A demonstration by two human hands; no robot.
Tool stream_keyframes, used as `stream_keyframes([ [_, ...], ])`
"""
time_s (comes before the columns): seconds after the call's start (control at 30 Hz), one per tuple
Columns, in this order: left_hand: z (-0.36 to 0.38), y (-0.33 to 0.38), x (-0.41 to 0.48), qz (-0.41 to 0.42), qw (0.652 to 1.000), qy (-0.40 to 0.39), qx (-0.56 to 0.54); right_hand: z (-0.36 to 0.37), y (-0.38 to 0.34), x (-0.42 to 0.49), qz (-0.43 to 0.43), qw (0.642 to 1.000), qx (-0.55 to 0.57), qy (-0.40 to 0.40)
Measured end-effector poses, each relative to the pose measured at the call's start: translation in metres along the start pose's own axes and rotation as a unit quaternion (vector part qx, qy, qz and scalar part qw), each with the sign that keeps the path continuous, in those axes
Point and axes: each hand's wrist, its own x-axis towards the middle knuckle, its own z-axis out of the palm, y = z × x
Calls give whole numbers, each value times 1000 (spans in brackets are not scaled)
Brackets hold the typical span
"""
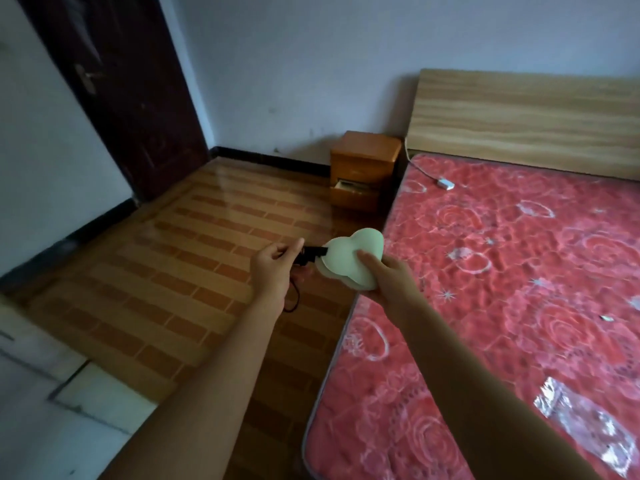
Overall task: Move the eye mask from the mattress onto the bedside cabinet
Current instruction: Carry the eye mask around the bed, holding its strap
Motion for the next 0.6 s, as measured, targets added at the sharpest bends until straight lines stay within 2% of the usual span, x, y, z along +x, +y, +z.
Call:
stream_keyframes([
  [0.17,-29,-8,0,-33,997,67,30,29,4,8,6,997,-47,-68],
  [0.33,-53,-16,6,-38,991,128,21,51,7,14,40,991,-23,-125],
  [0.6,-94,-32,37,-46,987,149,28,89,17,27,40,991,-45,-119],
])
